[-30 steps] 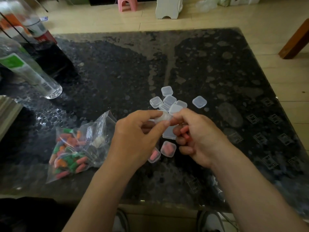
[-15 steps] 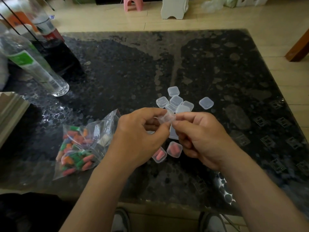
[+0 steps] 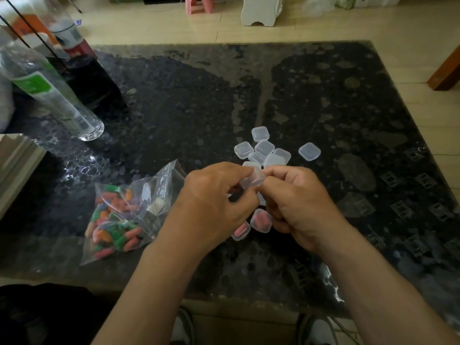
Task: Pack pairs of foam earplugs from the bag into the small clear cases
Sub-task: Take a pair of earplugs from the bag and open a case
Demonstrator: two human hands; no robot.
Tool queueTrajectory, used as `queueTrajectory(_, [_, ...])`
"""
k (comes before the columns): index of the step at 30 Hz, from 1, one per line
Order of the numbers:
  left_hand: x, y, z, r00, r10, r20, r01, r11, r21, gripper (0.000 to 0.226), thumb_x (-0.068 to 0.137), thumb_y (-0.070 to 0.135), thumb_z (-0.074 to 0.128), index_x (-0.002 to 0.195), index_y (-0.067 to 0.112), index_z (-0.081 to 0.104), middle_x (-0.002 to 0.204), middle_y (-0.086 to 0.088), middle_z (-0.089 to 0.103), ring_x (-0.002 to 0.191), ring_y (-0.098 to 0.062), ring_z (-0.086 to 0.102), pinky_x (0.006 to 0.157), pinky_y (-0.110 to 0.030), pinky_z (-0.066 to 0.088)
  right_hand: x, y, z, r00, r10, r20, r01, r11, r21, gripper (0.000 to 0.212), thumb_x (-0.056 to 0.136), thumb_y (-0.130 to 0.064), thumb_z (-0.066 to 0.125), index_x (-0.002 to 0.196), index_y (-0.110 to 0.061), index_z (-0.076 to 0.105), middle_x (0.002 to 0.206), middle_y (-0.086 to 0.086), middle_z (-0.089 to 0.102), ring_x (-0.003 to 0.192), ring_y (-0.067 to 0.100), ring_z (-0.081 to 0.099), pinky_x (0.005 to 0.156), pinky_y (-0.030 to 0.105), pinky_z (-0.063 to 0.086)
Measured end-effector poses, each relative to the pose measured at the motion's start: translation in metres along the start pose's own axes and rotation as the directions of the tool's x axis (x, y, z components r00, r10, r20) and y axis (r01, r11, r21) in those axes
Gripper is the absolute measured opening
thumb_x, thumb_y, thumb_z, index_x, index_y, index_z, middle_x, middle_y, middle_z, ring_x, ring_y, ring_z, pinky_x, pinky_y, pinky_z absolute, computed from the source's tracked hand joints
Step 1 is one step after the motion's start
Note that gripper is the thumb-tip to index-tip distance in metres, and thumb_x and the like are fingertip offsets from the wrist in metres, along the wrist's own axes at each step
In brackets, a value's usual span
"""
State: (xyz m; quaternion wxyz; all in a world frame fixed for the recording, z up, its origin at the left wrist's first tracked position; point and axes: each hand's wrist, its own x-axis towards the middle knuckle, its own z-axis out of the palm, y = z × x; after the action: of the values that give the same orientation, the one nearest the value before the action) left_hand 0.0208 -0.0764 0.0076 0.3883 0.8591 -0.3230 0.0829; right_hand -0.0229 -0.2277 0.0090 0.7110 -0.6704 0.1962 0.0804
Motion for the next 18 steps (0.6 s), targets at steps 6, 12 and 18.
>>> queueTrajectory(6, [0.003,0.003,-0.002,0.987,-0.105,-0.124,0.103,0.995,-0.017,0.039,0.097,0.027,0.054,0.077,0.000,0.073,0.056,-0.006,0.063,0.059,-0.023,0.058,0.050,-0.028,0.043,-0.004,0.003,0.005,0.999,-0.021,-0.047,0.019,1.000,-0.023,0.020,0.095,-0.008,0.058,0.081,-0.009,0.072,0.045,-0.002,0.044,0.037,0.012,0.036,0.042,0.028,0.027])
queueTrajectory(12, [0.010,0.015,-0.004,0.753,-0.653,0.080,0.548,0.555,-0.626,0.019,0.107,0.015,0.050,0.101,0.015,0.068,0.076,-0.005,0.075,0.067,-0.021,0.075,0.056,-0.032,0.061,-0.003,-0.001,0.003,0.998,-0.042,0.056,0.045,0.997,-0.057,0.022,0.095,0.001,0.054,0.092,-0.010,0.073,0.045,-0.002,0.045,0.040,0.017,0.034,0.041,0.028,0.028])
queueTrajectory(18, [0.006,0.010,-0.004,0.700,-0.701,0.135,0.607,0.485,-0.629,0.022,0.107,0.013,0.049,0.103,0.014,0.070,0.084,-0.018,0.075,0.066,-0.022,0.074,0.055,-0.030,0.060,0.005,-0.002,-0.001,0.989,0.146,-0.007,-0.146,0.987,-0.070,0.019,0.093,-0.003,0.045,0.102,-0.011,0.060,0.061,0.000,0.053,0.045,0.012,0.038,0.039,0.021,0.022])
